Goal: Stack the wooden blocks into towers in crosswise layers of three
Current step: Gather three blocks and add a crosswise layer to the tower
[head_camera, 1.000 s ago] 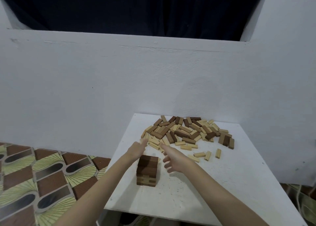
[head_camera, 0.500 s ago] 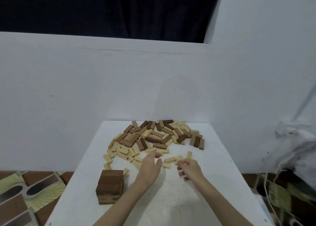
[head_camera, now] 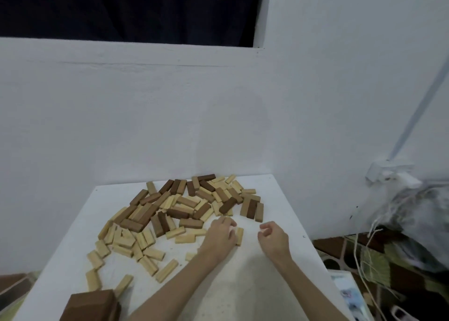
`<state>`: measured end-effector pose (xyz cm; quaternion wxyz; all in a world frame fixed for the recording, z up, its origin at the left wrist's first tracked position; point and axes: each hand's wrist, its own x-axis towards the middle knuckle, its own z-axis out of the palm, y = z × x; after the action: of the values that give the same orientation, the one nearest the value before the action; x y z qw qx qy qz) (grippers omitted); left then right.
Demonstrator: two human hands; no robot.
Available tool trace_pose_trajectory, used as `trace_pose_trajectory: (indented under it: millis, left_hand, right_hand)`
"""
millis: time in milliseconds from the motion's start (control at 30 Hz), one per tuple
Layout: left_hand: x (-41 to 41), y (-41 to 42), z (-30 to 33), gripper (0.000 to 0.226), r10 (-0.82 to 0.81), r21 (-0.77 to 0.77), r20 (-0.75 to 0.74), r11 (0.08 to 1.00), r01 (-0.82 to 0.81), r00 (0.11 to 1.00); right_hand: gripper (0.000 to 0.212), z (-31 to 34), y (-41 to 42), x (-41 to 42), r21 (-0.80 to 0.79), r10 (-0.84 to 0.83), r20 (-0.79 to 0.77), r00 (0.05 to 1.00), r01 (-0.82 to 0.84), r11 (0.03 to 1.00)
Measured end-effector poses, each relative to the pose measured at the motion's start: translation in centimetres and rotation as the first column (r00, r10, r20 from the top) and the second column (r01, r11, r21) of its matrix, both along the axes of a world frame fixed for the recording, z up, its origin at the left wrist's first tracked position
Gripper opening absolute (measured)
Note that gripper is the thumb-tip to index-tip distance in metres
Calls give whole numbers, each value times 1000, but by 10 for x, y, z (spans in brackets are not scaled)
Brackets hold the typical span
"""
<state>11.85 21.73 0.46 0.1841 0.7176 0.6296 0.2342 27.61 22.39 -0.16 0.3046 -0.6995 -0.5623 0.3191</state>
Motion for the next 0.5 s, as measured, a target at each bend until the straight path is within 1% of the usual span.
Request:
trace_pose_trajectory:
  millis: [133, 233, 267, 333, 367, 400, 467, 500]
  left_hand:
    - [18, 33, -8, 32, -105, 9, -86, 994, 106, 991]
    - [34, 54, -15, 34, -120, 27, -135, 992, 124, 984]
    - [38, 60, -17, 35, -113, 17, -136, 993, 116, 984]
    - [46, 70, -21, 39, -79, -23, -123, 997, 77, 989]
    - [47, 74, -23, 40, -65, -47, -122, 997, 59, 990]
    - [49, 78, -26, 41, -55, -65, -131, 997, 47, 990]
    - [51, 81, -31, 39, -33, -77, -135, 997, 23, 990]
    - [52, 82, -32, 38, -12, -71, -117, 997, 4, 993]
  right_hand:
    - [27, -14, 28, 6, 107, 37, 134, 990, -51, 993]
    - [28, -22, 46, 7, 162, 63, 257, 964, -108, 981]
    - [31, -23, 51, 7, 178, 79, 295, 952, -136, 975]
    - [43, -24, 57, 7, 221, 106, 385, 917, -203, 954]
    - [47, -25, 60, 7, 234, 98, 413, 906, -209, 949]
    - [45, -28, 64, 7, 234, 92, 441, 893, -214, 948]
    - [39, -33, 69, 10, 168, 119, 489, 864, -227, 959]
    - [37, -37, 70, 12, 190, 91, 516, 852, -217, 957]
